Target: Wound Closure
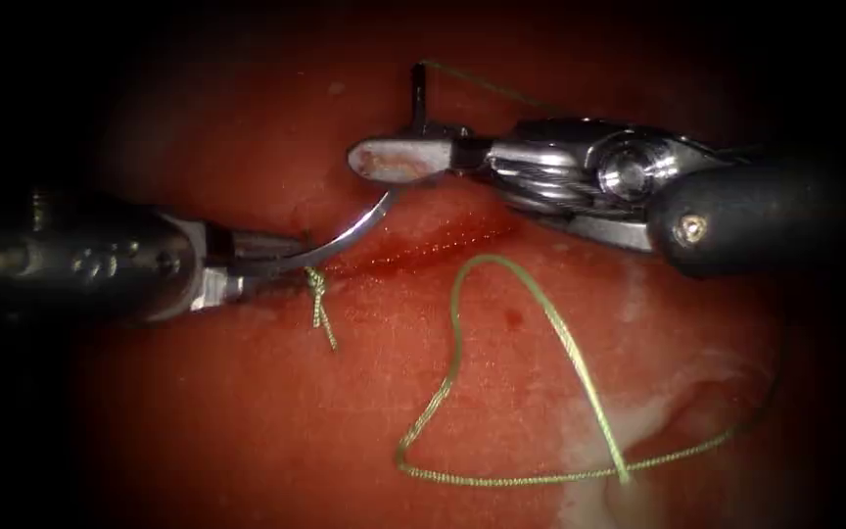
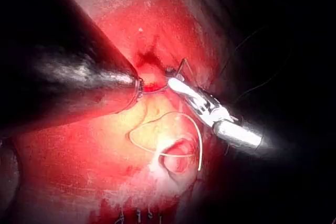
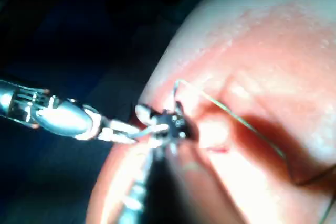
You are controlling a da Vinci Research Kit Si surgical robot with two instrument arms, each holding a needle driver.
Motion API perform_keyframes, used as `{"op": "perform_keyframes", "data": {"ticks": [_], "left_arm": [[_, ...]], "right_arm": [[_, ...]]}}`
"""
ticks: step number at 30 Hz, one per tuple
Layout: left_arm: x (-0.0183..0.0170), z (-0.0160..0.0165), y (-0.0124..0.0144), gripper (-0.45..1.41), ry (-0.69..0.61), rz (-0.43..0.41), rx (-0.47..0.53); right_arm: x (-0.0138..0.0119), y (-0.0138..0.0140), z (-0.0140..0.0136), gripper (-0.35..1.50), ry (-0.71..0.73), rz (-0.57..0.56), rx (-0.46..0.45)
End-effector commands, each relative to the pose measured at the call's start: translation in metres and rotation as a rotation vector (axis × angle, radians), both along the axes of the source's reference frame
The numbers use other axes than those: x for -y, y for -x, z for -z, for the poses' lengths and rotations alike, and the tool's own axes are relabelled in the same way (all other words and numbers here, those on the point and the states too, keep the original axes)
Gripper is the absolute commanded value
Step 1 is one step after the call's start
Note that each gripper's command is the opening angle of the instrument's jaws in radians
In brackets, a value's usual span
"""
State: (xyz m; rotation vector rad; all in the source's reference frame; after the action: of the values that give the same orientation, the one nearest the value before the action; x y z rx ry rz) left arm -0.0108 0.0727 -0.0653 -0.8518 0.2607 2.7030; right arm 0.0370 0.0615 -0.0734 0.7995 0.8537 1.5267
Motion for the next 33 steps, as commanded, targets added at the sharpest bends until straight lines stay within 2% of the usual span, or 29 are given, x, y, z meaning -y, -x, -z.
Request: {"op": "perform_keyframes", "data": {"ticks": [1, 3, 5, 7, 8, 9, 10, 11, 12, 13, 15, 19, 23, 24, 28, 29, 33], "left_arm": [[0.0001, -0.0003, 0.0005, -0.35, 0.001, -0.004, 0.002], [0.0, 0.0002, 0.0006, -0.35, 0.01, -0.007, 0.008], [0.0, 0.0002, 0.0008, -0.35, 0.013, -0.01, 0.005], [0.0, 0.0002, 0.001, -0.28, 0.019, -0.018, 0.001], [0.0, 0.0002, 0.0011, -0.16, 0.022, -0.022, -0.001], [-0.0001, 0.0001, 0.0012, -0.12, 0.026, -0.025, -0.003], [-0.0001, 0.0, 0.0015, 0.15, 0.02, -0.029, 0.005], [-0.0002, -0.0001, 0.0018, 0.33, 0.015, -0.033, 0.018], [-0.0003, -0.0001, 0.0023, 0.48, -0.002, -0.038, 0.037], [-0.0004, -0.0001, 0.0024, 0.52, -0.023, -0.024, 0.054], [-0.001, 0.0009, 0.003, 0.67, -0.166, 0.046, 0.172], [-0.0027, 0.0037, 0.003, 0.72, -0.33, 0.12, 0.275], [-0.0041, 0.0062, 0.0024, 0.72, -0.446, 0.122, 0.353], [-0.0047, 0.0068, 0.0022, 0.72, -0.498, 0.123, 0.384], [-0.0054, 0.0068, 0.0021, 0.72, -0.59, 0.133, 0.41], [-0.0056, 0.0065, 0.0022, 0.73, -0.623, 0.125, 0.403], [-0.0063, 0.0051, 0.0025, 0.77, -0.673, 0.107, 0.398]], "right_arm": [[0.0001, -0.0006, -0.0006, 1.23, -0.006, -0.005, -0.004], [0.0, -0.0006, -0.0011, 1.16, -0.018, -0.01, -0.012], [0.0, -0.0005, -0.0011, 0.72, -0.037, -0.019, -0.02], [-0.0003, -0.0002, -0.001, -0.35, -0.099, -0.046, -0.062], [-0.0006, 0.0003, -0.0008, -0.35, -0.104, -0.056, -0.09], [-0.0008, 0.0006, -0.0006, -0.35, -0.101, -0.067, -0.081], [-0.0011, 0.0011, -0.0004, -0.35, -0.096, -0.075, -0.074], [-0.0012, 0.0014, -0.0002, -0.35, -0.1, -0.082, -0.078], [-0.0014, 0.0019, 0.0, -0.35, -0.051, -0.062, -0.081], [-0.0015, 0.0022, 0.0001, -0.35, -0.001, -0.042, -0.081], [-0.0019, 0.0028, 0.0002, -0.35, 0.17, 0.052, -0.073], [-0.0025, 0.0042, -0.0003, -0.35, 0.386, 0.107, -0.102], [-0.0026, 0.0046, -0.0002, -0.35, 0.539, 0.183, -0.083], [-0.0027, 0.0046, 0.0001, -0.35, 0.628, 0.216, -0.084], [-0.003, 0.0044, 0.0011, -0.35, 0.78, 0.302, -0.114], [-0.0032, 0.0042, 0.0019, -0.35, 0.863, 0.347, -0.141], [-0.0036, 0.0034, 0.0034, -0.35, 1.047, 0.421, -0.209]]}}
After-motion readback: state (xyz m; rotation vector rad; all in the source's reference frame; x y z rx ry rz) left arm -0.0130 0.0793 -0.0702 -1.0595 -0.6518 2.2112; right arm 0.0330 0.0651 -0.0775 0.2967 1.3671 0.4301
